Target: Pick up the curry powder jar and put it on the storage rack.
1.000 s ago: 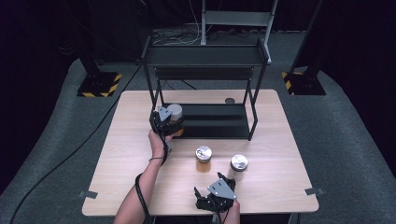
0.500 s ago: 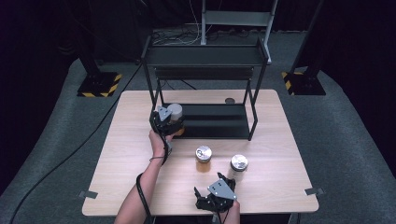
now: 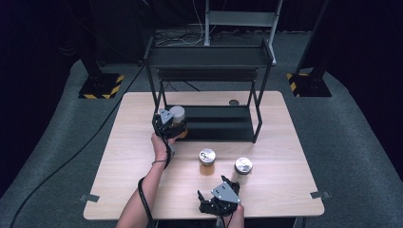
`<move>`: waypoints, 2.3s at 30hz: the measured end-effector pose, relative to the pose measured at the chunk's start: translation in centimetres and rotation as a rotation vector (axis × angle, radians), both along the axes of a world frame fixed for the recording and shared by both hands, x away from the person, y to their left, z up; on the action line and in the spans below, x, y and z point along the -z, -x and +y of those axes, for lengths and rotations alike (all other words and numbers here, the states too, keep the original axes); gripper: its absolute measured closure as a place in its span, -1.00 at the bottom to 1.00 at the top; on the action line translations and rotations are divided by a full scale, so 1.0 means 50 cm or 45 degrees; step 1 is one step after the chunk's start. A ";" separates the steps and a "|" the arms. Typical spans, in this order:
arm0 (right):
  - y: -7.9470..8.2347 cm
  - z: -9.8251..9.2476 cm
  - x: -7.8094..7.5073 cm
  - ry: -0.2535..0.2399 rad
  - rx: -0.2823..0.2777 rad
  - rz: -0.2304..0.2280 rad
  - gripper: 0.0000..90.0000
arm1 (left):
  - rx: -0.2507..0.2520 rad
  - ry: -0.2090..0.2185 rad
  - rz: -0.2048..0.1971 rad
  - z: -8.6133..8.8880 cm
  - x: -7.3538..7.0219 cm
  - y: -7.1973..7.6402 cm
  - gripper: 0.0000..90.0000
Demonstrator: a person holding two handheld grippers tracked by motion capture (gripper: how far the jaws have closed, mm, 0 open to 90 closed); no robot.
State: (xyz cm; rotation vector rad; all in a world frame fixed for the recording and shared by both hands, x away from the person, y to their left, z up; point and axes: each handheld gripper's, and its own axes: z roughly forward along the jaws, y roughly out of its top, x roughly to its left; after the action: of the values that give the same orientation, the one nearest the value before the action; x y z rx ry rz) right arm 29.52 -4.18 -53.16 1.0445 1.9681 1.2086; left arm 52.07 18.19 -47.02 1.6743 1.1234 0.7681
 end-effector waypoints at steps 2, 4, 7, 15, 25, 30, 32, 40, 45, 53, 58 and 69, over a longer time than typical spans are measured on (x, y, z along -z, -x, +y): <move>0.000 0.000 0.000 0.001 0.000 0.000 -0.96 | -0.001 0.001 0.001 0.000 0.000 0.000 -0.23; 0.000 0.000 0.000 0.000 0.000 0.000 -0.96 | -0.002 0.002 0.000 0.000 0.000 0.000 -0.23; 0.000 0.000 0.000 0.000 0.000 -0.001 -0.96 | -0.004 0.006 -0.003 0.000 0.001 0.000 -0.23; 0.000 0.000 0.000 -0.001 -0.001 0.000 -0.96 | -0.014 0.006 0.013 -0.001 -0.001 0.002 -0.23; 0.000 0.000 0.000 0.000 -0.002 -0.001 -0.96 | -0.023 -0.019 0.044 -0.004 -0.005 0.013 -0.43; 0.000 0.000 0.000 0.000 -0.002 -0.001 -0.96 | 0.015 -0.044 0.078 -0.013 -0.011 0.023 -0.66; 0.000 0.000 0.000 -0.001 -0.003 0.000 -0.96 | 0.022 -0.048 0.084 -0.014 -0.012 0.028 -0.72; 0.000 0.000 0.000 0.000 -0.004 0.001 -0.96 | 0.070 -0.085 0.130 -0.015 -0.015 0.052 -0.90; 0.000 0.000 0.000 -0.001 -0.004 0.002 -0.96 | 0.114 -0.127 0.135 -0.012 -0.017 0.079 -0.94; 0.000 0.000 0.000 0.002 -0.005 0.005 -0.96 | 0.140 -0.170 0.143 0.011 -0.010 0.125 -0.97; -0.001 0.001 0.000 0.005 -0.006 0.005 -0.96 | 0.141 -0.202 0.168 0.037 0.007 0.161 -0.97; 0.000 0.001 0.000 0.006 -0.003 0.002 -0.96 | 0.124 -0.279 0.340 0.096 0.083 0.219 -0.99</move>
State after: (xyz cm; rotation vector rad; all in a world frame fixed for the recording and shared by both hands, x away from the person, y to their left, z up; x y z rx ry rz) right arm 29.51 -4.13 -53.16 1.0408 1.9730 1.2041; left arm 41.14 22.99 -51.15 2.0470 1.1610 0.6367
